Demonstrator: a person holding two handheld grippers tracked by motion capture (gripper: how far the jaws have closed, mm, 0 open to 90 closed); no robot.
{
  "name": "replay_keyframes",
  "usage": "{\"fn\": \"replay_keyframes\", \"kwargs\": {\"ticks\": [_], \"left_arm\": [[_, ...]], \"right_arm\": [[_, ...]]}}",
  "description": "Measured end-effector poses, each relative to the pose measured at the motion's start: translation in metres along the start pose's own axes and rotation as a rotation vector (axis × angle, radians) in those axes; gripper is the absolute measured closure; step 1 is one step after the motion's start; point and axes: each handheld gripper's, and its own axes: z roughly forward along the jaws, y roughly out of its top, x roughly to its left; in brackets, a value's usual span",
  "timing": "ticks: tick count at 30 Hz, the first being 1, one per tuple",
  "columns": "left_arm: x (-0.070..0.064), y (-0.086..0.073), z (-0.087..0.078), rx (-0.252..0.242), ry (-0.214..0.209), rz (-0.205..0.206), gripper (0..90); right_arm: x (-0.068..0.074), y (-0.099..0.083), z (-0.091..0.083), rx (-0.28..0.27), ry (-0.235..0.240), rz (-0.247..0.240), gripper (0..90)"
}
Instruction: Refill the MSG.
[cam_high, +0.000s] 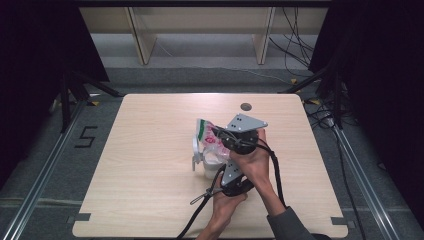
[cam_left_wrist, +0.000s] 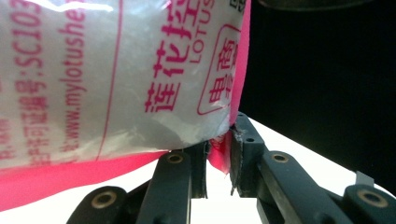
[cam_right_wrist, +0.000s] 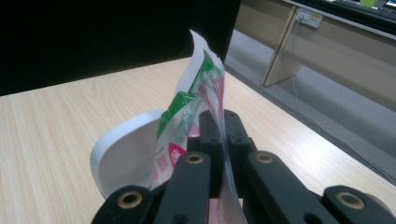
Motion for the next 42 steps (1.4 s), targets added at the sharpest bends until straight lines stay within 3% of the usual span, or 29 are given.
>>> {"fn": "replay_keyframes", "kwargs": {"ticks": [6,10,14,17,23,25,35,36,39,42], "left_arm": [[-0.0004,0.0012,-0.0011,-0.003,0.004,-0.001,78.1],[0.0011,0.0002,0.0002,0.001,-0.003,-0.003,78.1],[0.0014,-0.0002,0.0006,0.002,-0.001,-0.001,78.1],[0.0009,0.0001,0.0002,0.000,0.002,-0.003,78.1],[0.0009,-0.0003,0.0005,0.003,0.001,-0.002,78.1],[0.0002,-0.0001,-0.0005,0.008,0.012,0.000,78.1],[0.0008,-0.0015,0.0007,-0.001,-0.001,-0.002,78.1],[0.0008,-0.0015,0.0006,0.003,0.001,-0.004,78.1],[0.0008,-0.0017,0.0002,0.004,-0.001,0.001,78.2],[0.0008,-0.0020,0.0000,0.007,0.000,0.004,78.2]], "right_arm": [[0.0006,0.0012,-0.0023,0.012,0.025,0.022,89.8],[0.0009,0.0013,-0.0008,-0.009,0.000,-0.006,89.8],[0.0004,-0.0015,0.0017,0.020,0.008,0.009,89.7],[0.0005,0.0001,0.0004,-0.001,-0.005,-0.007,89.7],[0.0011,-0.0008,0.0009,0.020,0.021,0.020,89.7],[0.0002,-0.0005,0.0006,0.010,0.010,0.003,89.7],[0.0004,-0.0013,-0.0005,0.009,0.006,0.028,89.8],[-0.0009,-0.0012,-0.0002,-0.004,0.004,0.007,89.8],[-0.0010,-0.0015,-0.0010,0.009,0.028,0.022,89.9],[-0.0024,-0.0015,-0.0020,-0.004,0.012,0.010,89.9]]}}
